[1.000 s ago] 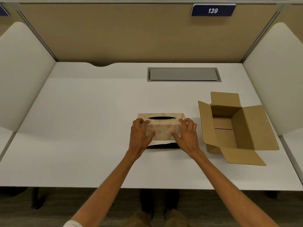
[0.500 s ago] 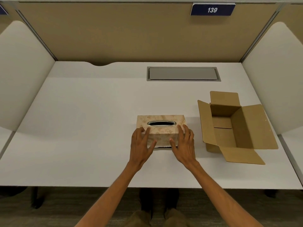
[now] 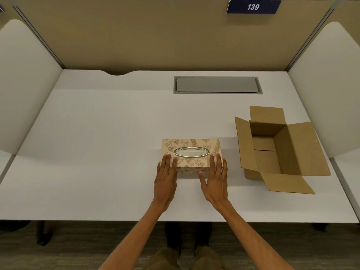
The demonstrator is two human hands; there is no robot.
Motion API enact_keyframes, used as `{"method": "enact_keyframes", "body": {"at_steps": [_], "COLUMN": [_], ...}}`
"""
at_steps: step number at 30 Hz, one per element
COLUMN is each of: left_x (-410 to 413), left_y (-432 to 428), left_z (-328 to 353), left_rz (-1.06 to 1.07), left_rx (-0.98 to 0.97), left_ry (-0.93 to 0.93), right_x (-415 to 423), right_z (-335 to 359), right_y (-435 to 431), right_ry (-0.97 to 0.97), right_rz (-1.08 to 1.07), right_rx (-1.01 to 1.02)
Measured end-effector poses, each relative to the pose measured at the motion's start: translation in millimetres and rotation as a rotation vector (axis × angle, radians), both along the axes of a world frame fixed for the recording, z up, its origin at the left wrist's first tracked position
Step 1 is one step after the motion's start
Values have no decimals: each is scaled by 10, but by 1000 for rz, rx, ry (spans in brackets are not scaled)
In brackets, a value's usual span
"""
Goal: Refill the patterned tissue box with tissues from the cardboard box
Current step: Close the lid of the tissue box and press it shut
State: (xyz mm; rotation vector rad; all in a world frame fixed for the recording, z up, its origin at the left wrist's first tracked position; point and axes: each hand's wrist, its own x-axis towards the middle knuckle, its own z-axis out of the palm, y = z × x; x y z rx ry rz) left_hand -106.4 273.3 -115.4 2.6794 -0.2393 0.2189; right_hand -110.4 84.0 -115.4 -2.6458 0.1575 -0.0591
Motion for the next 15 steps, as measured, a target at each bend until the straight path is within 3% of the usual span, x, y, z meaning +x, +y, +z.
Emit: {"method": "enact_keyframes", "body": {"at_steps": [15], "left_x": [-22], "left_y": [13], "left_z": [-66], "left_rz": [-5], "left_rx": [78], "left_ry": [27], "right_x": [-21], "right_z": [-141], "right_y": [32], "right_ry": [10], "right_rz": [-19], "right_rx": [-153]}}
